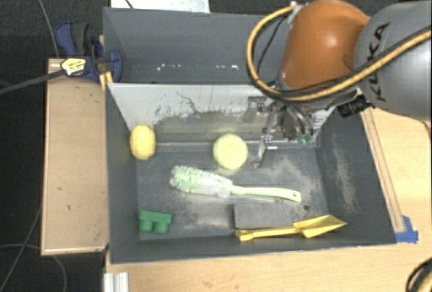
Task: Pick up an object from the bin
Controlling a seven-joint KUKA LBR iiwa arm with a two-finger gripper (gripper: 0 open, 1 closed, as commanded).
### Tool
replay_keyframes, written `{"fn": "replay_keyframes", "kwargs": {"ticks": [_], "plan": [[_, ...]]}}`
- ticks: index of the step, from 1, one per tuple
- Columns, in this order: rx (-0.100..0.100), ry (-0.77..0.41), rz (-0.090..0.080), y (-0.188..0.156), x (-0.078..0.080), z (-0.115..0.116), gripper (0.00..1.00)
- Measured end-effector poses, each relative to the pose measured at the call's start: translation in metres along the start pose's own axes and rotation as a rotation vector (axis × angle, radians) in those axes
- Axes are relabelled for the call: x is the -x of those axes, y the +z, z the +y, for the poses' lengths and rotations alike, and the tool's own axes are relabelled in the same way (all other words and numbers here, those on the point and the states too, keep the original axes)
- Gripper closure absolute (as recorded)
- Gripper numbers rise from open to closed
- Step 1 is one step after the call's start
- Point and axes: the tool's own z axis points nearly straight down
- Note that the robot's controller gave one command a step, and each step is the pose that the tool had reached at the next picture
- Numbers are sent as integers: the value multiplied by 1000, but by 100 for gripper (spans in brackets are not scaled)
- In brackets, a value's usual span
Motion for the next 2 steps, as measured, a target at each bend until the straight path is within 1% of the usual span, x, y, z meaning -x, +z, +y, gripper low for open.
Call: {"fn": "replay_keyframes", "kwargs": {"ticks": [1, 2], "plan": [[0, 2, -8, -4, 2, 0, 0], [0, -227, -11, 125, -48, 43, 0]]}}
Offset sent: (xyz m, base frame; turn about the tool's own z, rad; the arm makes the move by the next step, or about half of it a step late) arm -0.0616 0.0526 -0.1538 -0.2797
